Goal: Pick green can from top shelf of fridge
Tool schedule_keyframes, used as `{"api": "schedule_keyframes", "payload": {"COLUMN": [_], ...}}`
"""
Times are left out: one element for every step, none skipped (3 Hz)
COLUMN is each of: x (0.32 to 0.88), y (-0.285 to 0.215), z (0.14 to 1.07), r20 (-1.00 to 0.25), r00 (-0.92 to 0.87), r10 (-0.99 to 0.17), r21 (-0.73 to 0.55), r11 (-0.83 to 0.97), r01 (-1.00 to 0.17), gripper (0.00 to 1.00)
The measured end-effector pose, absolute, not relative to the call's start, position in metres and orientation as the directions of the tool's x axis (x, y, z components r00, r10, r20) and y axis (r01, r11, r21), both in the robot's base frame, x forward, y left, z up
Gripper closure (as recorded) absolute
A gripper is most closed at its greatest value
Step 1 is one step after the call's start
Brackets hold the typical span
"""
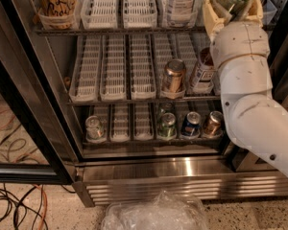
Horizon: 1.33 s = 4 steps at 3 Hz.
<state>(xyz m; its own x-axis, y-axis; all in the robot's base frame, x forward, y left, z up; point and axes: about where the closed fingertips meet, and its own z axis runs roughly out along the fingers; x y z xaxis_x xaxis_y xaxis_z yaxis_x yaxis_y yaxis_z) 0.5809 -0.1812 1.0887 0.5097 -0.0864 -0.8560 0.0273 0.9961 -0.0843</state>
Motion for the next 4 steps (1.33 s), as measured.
{"api": "schedule_keyframes", "payload": {"x": [0.569, 0.545, 0.519, 0.519], "y": [-0.177, -0.17, -0.162, -0.162], "z": [1.089, 1.085, 1.077, 1.077], "r20": [-0.855, -0.861, -0.877, -0.877], "r00": [0.51, 0.5, 0.474, 0.474], "r10": [-0.095, -0.094, -0.08, -0.08], "r21": [-0.115, -0.14, -0.156, -0.156], "r11": [0.993, 0.989, 0.98, 0.98], "r01": [-0.009, -0.055, -0.123, -0.123], "gripper": [1.0, 1.0, 1.0, 1.0]}}
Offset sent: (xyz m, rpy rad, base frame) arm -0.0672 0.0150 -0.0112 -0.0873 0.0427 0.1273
